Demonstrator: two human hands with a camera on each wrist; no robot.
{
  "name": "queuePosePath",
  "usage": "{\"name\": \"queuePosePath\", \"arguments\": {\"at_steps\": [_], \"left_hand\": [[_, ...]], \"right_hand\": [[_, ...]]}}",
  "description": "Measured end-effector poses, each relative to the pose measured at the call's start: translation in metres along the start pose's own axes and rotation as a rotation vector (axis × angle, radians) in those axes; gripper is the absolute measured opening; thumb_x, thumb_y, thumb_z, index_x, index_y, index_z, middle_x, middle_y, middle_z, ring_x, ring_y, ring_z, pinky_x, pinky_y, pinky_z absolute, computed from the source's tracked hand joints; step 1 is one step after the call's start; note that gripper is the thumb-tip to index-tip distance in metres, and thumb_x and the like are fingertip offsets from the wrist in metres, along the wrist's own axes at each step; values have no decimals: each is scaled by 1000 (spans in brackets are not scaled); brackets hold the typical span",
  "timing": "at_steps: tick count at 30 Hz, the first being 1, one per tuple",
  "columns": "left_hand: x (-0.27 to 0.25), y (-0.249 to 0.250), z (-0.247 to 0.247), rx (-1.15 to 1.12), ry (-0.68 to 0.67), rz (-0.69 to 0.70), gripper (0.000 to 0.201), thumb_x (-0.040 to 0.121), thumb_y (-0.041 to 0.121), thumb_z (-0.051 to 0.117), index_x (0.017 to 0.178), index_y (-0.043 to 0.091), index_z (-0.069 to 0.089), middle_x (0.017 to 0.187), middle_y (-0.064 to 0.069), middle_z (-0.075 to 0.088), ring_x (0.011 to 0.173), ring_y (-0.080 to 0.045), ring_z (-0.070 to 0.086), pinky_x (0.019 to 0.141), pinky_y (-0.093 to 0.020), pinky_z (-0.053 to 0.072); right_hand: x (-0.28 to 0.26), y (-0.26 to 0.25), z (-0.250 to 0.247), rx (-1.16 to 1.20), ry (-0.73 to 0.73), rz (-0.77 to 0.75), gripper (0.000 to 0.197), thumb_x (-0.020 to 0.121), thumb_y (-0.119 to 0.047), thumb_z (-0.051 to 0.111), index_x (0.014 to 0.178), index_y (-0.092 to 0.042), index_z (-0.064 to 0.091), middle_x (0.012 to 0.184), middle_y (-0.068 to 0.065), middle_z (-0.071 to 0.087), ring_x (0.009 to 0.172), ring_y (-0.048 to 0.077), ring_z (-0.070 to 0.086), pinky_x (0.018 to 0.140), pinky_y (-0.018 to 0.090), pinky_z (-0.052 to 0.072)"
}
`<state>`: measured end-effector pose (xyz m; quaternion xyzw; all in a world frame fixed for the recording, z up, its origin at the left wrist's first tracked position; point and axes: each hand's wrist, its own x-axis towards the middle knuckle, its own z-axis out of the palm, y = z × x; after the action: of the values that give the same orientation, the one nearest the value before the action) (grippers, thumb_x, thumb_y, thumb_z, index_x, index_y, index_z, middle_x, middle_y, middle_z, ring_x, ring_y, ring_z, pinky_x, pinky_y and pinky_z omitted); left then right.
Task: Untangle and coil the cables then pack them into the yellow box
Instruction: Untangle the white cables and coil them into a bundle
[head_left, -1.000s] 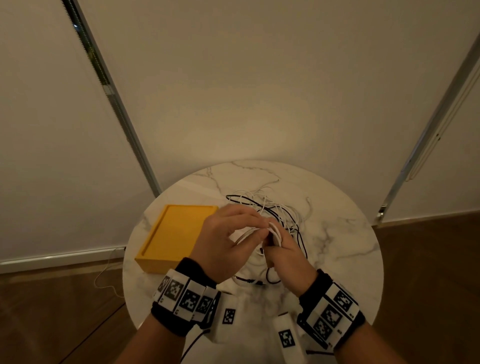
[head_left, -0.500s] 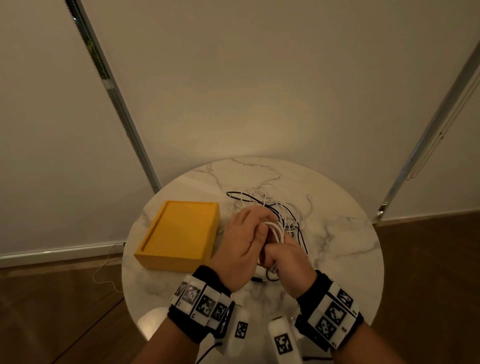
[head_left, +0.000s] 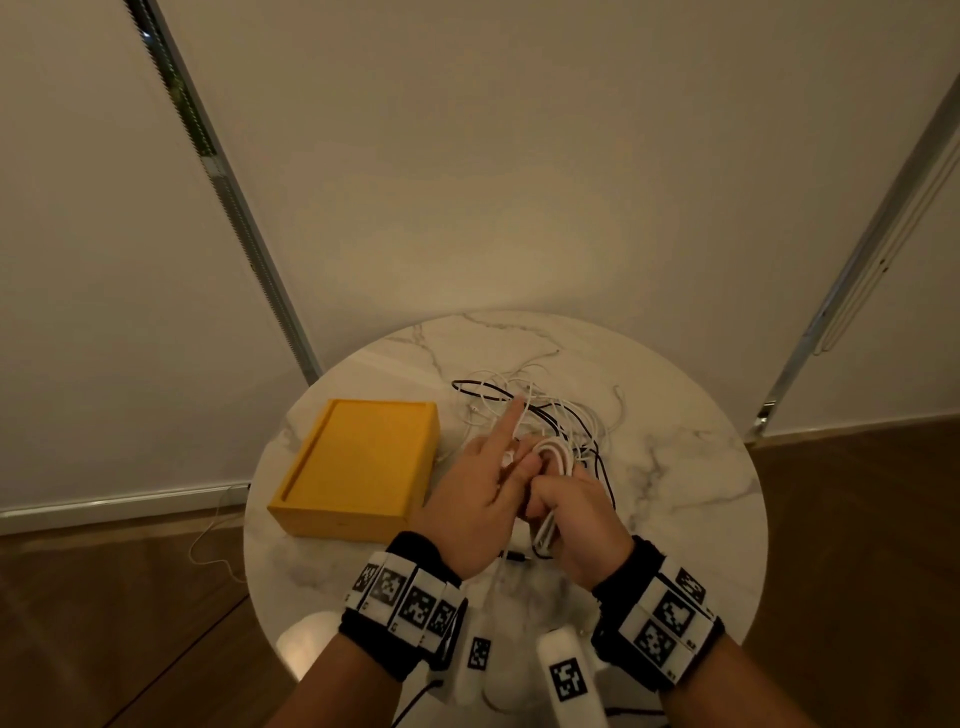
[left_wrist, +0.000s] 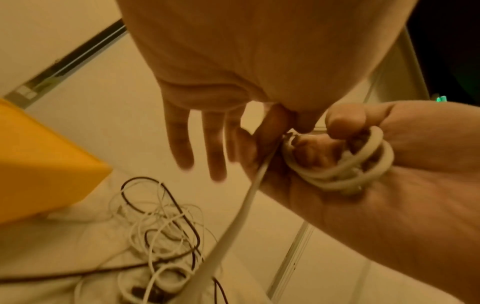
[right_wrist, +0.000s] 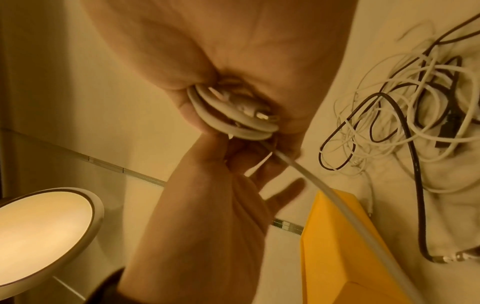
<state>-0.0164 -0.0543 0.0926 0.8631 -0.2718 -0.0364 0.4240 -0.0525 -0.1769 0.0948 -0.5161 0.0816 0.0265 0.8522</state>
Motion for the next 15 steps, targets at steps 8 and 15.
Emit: {"name": "queuePosePath", "arguments": {"at_steps": [8, 15], "left_hand": [[-15, -15, 21, -217, -233, -209, 29, 103, 45, 42, 119, 28, 59, 77, -7, 72, 61, -20, 68, 72, -48, 58], [-21, 0, 31, 319, -158, -88, 24, 96, 50, 50, 96, 31, 65, 82, 12, 63, 77, -6, 58, 67, -29, 46]], "right_hand": [[13, -7, -18, -33, 206, -204, 29, 90, 14, 46, 97, -13, 53, 74, 0, 46, 56, 12, 42, 54, 30, 41], [19, 2, -35, -734, 278, -420, 13, 99, -14, 54, 94, -26, 53, 68, -16, 49, 58, 6, 43, 58, 24, 39]]}}
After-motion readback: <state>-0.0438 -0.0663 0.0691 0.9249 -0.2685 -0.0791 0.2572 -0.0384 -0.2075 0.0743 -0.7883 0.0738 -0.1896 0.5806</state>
